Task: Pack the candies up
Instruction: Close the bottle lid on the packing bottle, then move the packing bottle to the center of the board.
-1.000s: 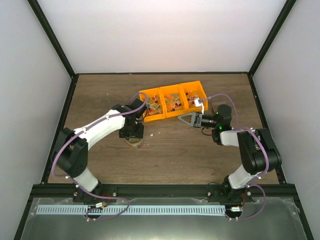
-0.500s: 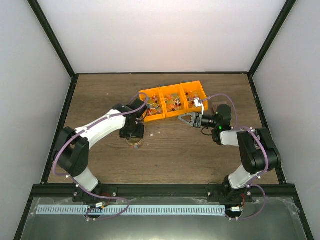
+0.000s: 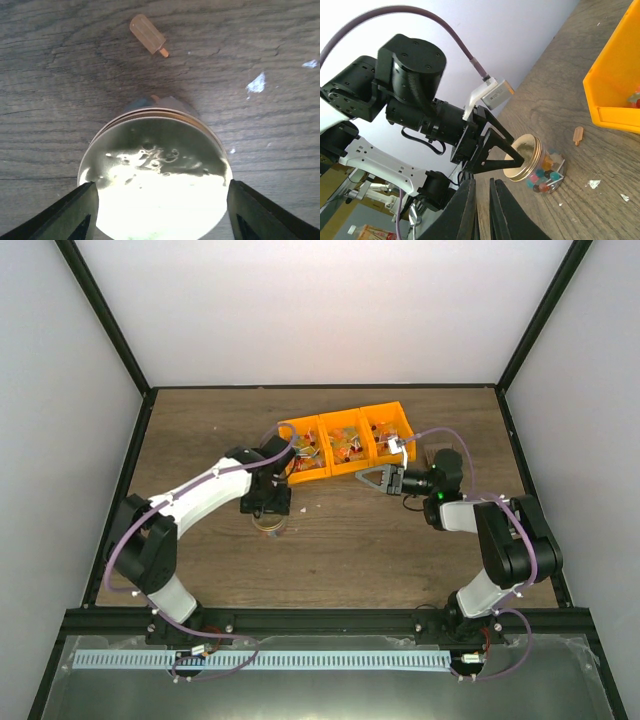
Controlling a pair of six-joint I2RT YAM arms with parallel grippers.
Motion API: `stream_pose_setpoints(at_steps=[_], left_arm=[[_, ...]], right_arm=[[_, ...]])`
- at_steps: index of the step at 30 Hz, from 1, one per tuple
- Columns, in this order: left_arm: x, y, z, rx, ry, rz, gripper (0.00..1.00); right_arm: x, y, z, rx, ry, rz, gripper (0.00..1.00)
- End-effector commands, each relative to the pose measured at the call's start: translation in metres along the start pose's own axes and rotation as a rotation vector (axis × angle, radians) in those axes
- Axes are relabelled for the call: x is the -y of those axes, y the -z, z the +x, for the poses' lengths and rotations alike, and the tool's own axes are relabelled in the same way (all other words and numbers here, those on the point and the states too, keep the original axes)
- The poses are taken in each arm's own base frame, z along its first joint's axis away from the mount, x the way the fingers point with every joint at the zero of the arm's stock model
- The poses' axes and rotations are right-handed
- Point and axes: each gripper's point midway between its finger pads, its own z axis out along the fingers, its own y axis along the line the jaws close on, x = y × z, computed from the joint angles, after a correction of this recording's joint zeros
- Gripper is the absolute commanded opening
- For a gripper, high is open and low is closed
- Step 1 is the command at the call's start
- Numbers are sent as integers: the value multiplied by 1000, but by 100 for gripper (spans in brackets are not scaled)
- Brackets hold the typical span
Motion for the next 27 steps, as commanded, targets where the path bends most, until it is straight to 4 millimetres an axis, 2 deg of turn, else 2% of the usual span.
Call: stream_pose_setpoints(at_steps=[1, 3, 5, 6, 8, 10, 11, 12, 15, 18, 19, 23, 26, 27], left_arm=[[12, 46, -21, 138, -13, 84, 77], [13, 75, -35, 274, -1, 131, 88], [6, 103, -45, 446, 33, 172, 98], [4, 121, -53, 556, 46, 206, 100], [-10, 150, -53, 742, 71, 247, 100], [-19, 163, -46, 867, 57, 276, 100], [-22, 162, -42, 896, 41, 277, 100], [-24, 158, -39, 909, 28, 275, 100], [-23, 134, -30, 878, -14, 269, 100], [-25, 117, -22, 898, 29, 305, 100], [-24, 116, -19, 926, 23, 331, 100], [-39, 143, -8, 1177, 66, 424, 100], [-45, 152, 1, 1298, 42, 457, 100], [-46, 147, 3, 1289, 54, 458, 100]], right_arm=[[-6, -7, -4, 16, -6, -6, 11], [-16, -14, -7, 52, -47, -17, 11], [-26, -23, -12, 70, -105, -25, 11], [-31, -29, -13, 63, -122, -32, 13], [-42, -38, -16, 59, -111, -47, 18], [-44, -40, -17, 69, -105, -51, 52], [-43, -40, -16, 73, -108, -52, 63], [-43, -40, -15, 75, -110, -59, 68], [-35, -39, -6, 71, -168, -90, 72], [-27, -38, 2, 77, -217, -120, 73], [-25, -38, 4, 76, -228, -127, 72], [-18, -38, 11, 68, -249, -137, 72], [-11, -39, 15, 58, -265, -129, 71], [-10, -40, 16, 56, -266, -128, 71]])
